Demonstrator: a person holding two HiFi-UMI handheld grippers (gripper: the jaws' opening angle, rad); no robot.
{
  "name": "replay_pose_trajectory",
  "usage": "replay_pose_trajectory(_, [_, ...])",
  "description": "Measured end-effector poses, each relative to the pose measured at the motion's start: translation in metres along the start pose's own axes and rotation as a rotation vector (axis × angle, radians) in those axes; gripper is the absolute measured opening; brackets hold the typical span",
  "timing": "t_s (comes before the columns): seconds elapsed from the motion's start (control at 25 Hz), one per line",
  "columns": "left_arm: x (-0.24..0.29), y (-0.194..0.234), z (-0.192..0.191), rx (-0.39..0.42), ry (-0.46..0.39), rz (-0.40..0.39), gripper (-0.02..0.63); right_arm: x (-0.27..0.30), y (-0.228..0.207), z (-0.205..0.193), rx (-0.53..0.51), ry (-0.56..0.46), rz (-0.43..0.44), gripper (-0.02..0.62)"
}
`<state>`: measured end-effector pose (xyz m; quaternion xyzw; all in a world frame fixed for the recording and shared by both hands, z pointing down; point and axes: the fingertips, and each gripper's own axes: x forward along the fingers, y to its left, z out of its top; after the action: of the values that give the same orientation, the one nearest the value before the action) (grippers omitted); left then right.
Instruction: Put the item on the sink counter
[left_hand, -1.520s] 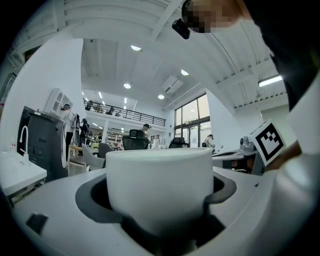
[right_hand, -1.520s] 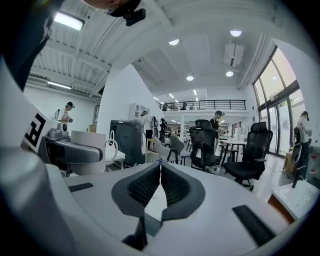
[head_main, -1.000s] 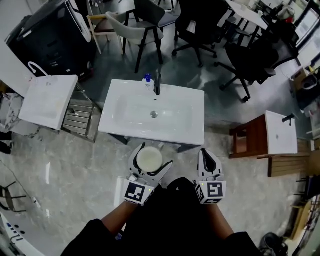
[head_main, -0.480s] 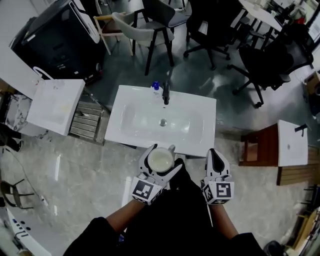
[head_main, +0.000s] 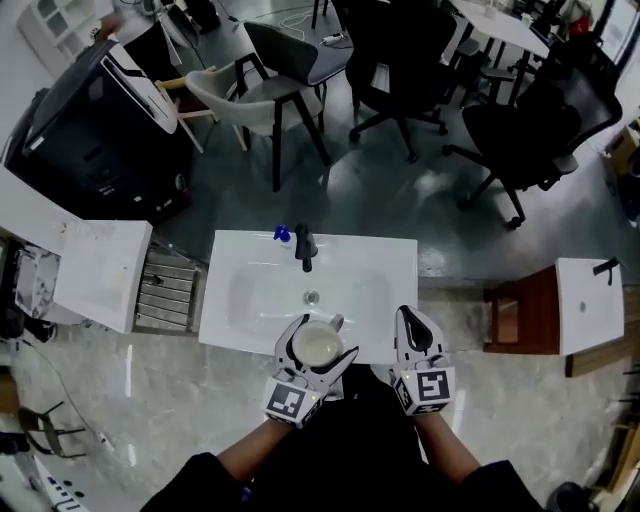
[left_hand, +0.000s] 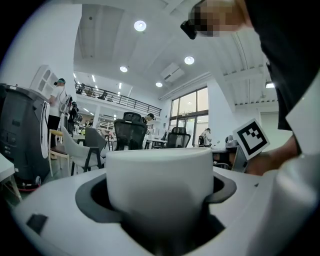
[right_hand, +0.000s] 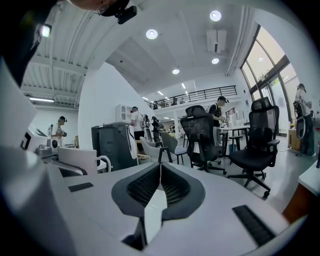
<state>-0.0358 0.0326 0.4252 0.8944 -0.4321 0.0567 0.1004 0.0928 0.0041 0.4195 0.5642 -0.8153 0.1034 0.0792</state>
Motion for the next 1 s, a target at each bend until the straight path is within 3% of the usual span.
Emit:
replay_pose_trajectory(0.16, [0.040, 0.019, -0.004, 0.009, 0.005, -0.002, 0.459, 0.030, -0.015, 0.009, -0.012, -0.007, 0.006, 0.032])
replay_pose_trajectory(0.36, [0.087, 0.030, -0.012, 0.007, -0.006, -0.024, 0.458, 0.059, -0.036, -0.006, -0.006, 0.025, 0.009, 0.032])
replay_pose_trajectory(0.6, [0.134, 0.047, -0.009, 0.124, -0.045, -0.016, 0.457, 0.091, -0.067, -0.010, 0.007, 0.052, -0.020, 0.032])
replay_pose_trajectory(0.88, [0.190, 0.068, -0.022, 0.050, -0.005, -0.004, 0.459, 0.132, -0.095, -0.008, -0.049, 0.013, -0.028, 0.032])
replay_pose_trajectory(1.0, [0.210, 0.073, -0.028, 0.033, 0.016, 0.014, 0.457, 0.145, -0.095, -0.002, -0.011, 0.035, -0.012, 0.032])
